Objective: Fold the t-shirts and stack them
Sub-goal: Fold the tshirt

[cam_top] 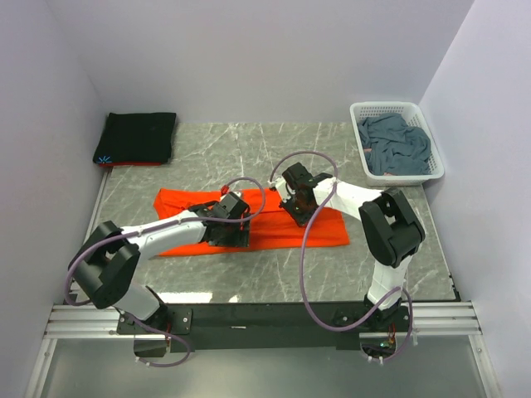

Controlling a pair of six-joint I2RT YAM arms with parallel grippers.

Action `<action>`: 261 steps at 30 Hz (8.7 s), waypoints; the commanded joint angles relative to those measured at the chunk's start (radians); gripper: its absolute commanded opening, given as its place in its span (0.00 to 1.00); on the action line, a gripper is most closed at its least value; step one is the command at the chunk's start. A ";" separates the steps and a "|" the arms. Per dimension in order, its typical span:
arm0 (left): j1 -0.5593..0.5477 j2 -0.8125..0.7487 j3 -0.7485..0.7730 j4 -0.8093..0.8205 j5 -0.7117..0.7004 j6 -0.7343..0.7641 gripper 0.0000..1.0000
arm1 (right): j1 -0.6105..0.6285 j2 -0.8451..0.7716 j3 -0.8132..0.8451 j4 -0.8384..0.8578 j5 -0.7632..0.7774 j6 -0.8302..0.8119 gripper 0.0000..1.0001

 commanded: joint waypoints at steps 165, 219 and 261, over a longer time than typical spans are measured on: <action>0.719 0.068 0.142 0.068 0.101 -0.099 0.61 | 0.405 0.094 0.309 0.366 0.010 0.188 0.40; 0.727 0.194 0.295 0.014 0.077 -0.053 0.01 | 0.461 0.295 0.512 0.324 0.065 0.023 0.00; 0.744 -0.313 -0.140 -0.135 -0.078 -0.274 0.64 | 0.123 -0.254 -0.229 0.221 0.153 0.584 0.36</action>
